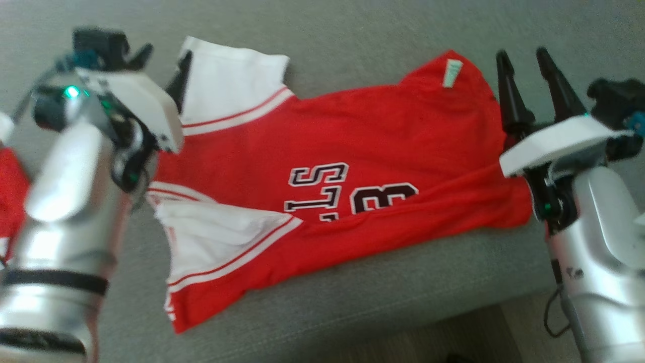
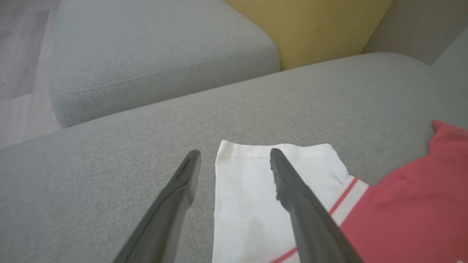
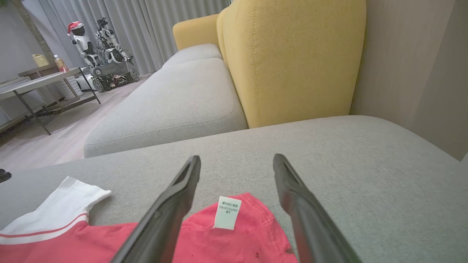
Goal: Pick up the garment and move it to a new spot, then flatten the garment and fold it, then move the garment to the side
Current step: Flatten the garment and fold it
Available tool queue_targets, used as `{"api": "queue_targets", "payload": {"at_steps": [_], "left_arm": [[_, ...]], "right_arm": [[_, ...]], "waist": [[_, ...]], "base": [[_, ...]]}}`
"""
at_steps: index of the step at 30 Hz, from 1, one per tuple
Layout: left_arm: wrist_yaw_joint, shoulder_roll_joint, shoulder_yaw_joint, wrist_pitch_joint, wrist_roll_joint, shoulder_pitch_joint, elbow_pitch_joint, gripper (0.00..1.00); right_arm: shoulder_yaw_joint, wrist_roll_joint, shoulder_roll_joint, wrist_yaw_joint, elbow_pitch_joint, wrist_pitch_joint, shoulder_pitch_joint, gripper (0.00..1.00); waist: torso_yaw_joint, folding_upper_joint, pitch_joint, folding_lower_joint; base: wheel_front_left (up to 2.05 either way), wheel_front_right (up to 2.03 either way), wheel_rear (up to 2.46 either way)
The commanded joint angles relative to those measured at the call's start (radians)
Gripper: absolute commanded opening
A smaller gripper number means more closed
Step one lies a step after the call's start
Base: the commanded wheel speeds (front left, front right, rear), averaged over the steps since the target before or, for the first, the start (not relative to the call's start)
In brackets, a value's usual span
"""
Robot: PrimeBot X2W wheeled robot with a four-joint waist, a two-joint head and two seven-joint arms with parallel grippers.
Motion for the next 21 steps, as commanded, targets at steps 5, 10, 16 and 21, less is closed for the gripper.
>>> {"api": "queue_targets", "payload": {"at_steps": [5,10,16,21], "left_arm": [[-0.011,0.087,-0.005,0.116,-0.036,-0.139,0.055,1.0],[-0.013,0.127,-0.055,0.19,-0.074,-0.211,0.1,1.0],[-0.014,0.157,-0.117,0.233,-0.115,-0.258,0.136,1.0],[-0.014,0.168,-0.172,0.262,-0.141,-0.284,0.162,1.0]], "right_arm": [[0.047,-0.003,0.016,-0.001,-0.015,-0.031,-0.073,1.0],[0.058,0.018,0.027,-0.001,0.006,-0.047,-0.109,1.0],[0.055,0.067,0.039,-0.001,0.032,-0.044,-0.126,1.0],[0.06,0.075,0.041,-0.001,0.043,-0.05,-0.141,1.0]], "waist": [[-0.085,0.0,0.085,-0.0001],[-0.111,0.0,0.102,-0.0001],[-0.123,0.0,0.11,-0.0001],[-0.128,0.0,0.113,-0.0001]], "base": [[0.0,0.0,0.0],[0.0,0.0,0.0],[0.0,0.0,0.0],[0.0,0.0,0.0]]}}
